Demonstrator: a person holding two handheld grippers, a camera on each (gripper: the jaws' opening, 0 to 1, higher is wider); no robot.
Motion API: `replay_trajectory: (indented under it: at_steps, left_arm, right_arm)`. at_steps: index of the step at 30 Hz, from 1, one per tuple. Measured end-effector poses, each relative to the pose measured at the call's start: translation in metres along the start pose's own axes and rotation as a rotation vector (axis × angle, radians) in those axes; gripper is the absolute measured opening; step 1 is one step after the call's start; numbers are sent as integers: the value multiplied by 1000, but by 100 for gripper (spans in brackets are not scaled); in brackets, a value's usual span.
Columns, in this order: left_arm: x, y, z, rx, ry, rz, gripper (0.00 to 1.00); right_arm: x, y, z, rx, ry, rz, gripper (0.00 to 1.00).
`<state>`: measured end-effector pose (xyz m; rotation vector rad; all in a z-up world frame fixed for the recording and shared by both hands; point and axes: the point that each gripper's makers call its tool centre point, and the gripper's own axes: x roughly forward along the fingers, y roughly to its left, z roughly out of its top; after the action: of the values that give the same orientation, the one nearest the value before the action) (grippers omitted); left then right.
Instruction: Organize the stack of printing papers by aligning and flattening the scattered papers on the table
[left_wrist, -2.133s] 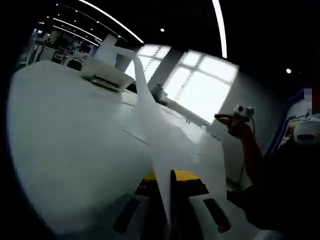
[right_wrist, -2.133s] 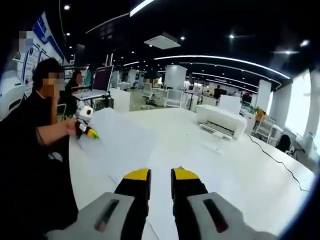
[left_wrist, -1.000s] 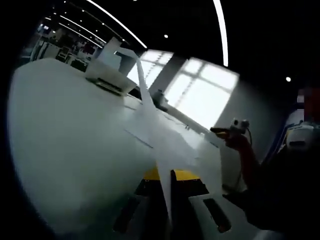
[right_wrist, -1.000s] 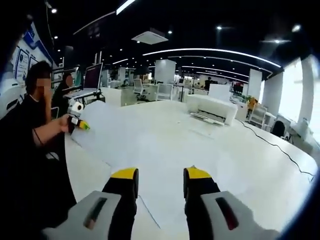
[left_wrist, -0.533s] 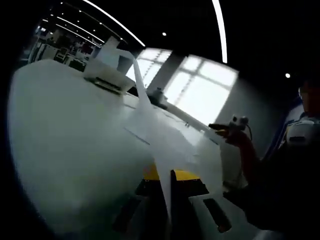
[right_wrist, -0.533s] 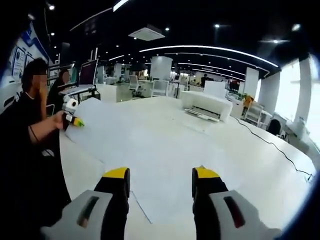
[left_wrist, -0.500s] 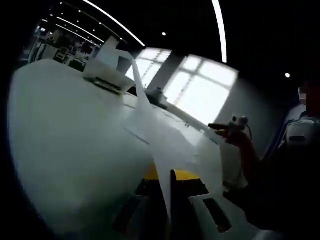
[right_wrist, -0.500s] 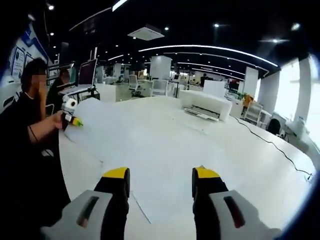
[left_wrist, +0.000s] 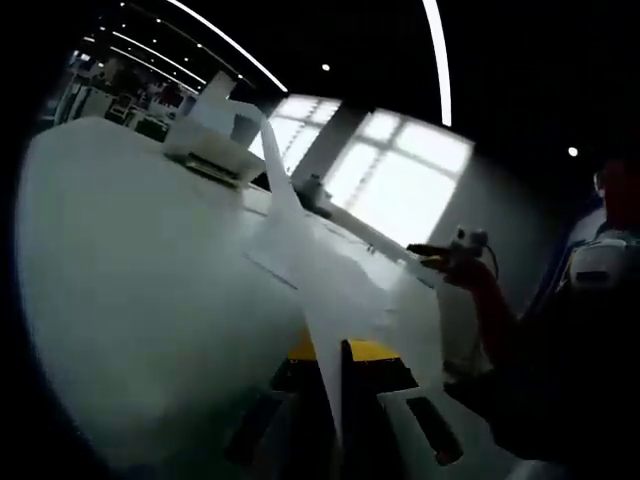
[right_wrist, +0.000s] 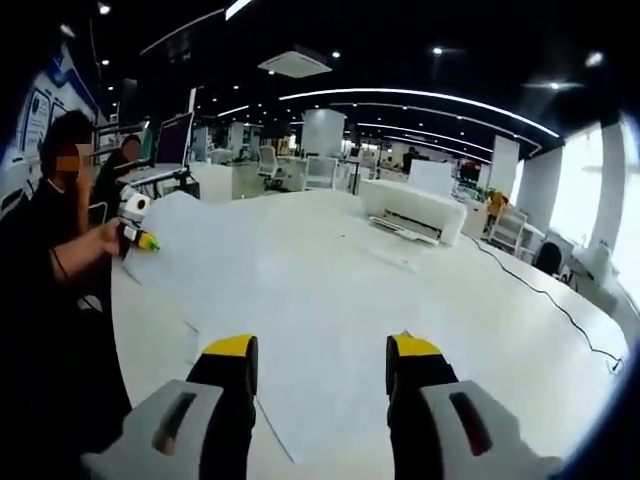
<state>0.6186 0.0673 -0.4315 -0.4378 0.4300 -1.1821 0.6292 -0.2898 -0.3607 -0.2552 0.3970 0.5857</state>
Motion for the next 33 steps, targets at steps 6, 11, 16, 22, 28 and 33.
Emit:
replay_trajectory:
  at_steps: [6, 11, 16, 22, 28, 33]
  left_arm:
    - [-1, 2, 0, -2, 2, 2, 5]
    - [-1, 2, 1, -4, -1, 1, 5]
    - [-2, 3, 1, -6, 0, 2, 5]
    - [-2, 4, 0, -2, 3, 6, 5]
    - [0, 3, -3, 5, 9, 18, 5]
    - [2, 5, -6, 10, 26, 26, 5]
  right_arm:
    - [14, -2, 11, -38, 5, 18, 47]
    - [28, -5, 18, -62, 12, 35, 47]
    - [41, -8, 24, -77, 15, 57, 47]
    - [60, -9, 25, -93, 33, 82, 47]
    - [77, -8, 28, -105, 36, 102, 47]
    - [87, -6, 30, -111, 40, 117, 47]
